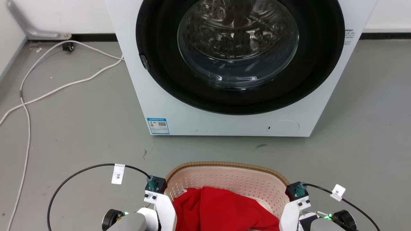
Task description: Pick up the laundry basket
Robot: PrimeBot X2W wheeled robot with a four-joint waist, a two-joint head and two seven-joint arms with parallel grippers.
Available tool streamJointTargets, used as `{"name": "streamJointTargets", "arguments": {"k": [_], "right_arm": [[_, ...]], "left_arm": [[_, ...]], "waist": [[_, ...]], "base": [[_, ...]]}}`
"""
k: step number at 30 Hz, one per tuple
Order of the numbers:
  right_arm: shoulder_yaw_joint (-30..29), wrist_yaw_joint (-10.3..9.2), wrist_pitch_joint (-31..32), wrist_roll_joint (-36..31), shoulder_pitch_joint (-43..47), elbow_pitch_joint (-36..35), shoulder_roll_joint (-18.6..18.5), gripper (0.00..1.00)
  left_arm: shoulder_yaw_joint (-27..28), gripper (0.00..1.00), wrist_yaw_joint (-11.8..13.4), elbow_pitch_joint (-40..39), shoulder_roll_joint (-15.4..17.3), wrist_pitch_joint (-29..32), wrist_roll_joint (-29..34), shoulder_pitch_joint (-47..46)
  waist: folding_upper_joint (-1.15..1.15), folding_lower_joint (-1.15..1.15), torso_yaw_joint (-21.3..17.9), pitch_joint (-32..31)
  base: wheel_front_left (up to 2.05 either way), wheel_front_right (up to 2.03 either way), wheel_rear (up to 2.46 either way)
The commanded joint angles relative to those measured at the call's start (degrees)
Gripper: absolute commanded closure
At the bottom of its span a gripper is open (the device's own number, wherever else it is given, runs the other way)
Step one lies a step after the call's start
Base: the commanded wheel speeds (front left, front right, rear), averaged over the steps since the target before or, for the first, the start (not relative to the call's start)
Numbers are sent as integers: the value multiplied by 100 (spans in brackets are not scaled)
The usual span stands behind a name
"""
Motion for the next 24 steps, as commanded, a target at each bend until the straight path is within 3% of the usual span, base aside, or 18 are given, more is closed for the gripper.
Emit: {"name": "streamJointTargets", "arguments": {"k": [1,24], "right_arm": [[138,34,45,24,75,-19,-5,100],[846,47,242,1026,25,66,-49,100]], "left_arm": [[-32,100,-51,-81,1,-11,-31,-43],[-558,100,-52,-10,38,103,-595,23]], "waist": [[0,0,10,-77],[0,0,-1,-305]], "base": [[0,0,0],[0,0,0]]}}
